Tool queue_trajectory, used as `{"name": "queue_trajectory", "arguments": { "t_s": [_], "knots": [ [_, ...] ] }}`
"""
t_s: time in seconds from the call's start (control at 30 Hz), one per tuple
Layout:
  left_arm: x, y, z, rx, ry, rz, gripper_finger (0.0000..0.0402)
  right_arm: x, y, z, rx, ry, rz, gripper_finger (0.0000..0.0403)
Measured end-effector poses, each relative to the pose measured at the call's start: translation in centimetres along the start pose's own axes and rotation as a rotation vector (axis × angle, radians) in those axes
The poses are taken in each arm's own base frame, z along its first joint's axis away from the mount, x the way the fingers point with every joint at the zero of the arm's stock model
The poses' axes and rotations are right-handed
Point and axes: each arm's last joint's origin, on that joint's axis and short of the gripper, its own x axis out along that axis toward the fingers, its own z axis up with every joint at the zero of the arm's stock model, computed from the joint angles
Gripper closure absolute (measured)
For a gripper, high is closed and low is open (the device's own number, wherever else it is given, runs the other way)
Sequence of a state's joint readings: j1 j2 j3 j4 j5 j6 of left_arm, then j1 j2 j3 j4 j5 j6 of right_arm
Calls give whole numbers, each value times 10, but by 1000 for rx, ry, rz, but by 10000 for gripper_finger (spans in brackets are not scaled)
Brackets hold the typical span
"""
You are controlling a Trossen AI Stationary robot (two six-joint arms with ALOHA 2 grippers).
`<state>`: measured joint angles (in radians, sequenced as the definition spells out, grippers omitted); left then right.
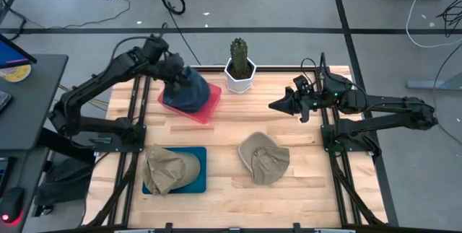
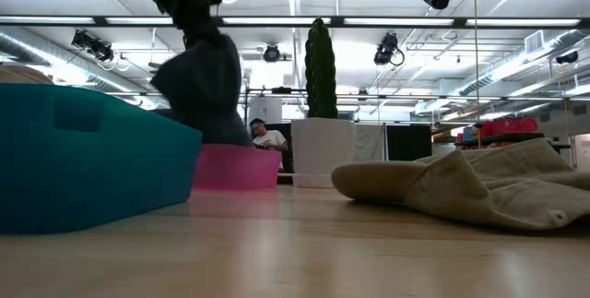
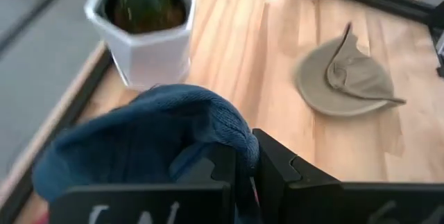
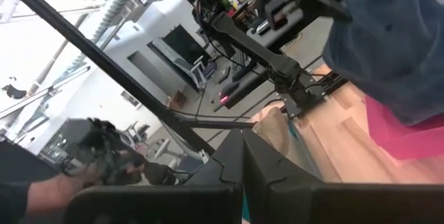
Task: Pick & Place hat
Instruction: Put the blue cap into the red bin
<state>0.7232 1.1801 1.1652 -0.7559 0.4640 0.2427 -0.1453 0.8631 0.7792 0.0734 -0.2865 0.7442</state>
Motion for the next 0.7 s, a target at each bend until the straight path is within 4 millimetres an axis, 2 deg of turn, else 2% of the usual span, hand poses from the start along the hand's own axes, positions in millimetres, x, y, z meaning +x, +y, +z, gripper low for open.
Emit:
{"name": "queue_trajectory", "arguments": {
  "t_s": [0.27,0.4,0.7],
  "knots": [
    [32,4,-24,-56,25,-58,373,1,2,-2,2,-18,-14,403],
    [40,4,-33,-79,31,-62,373,1,3,-2,6,-25,-22,403],
    [47,22,-56,-115,86,123,373,1,3,-2,9,-27,-24,403]
  ]
}}
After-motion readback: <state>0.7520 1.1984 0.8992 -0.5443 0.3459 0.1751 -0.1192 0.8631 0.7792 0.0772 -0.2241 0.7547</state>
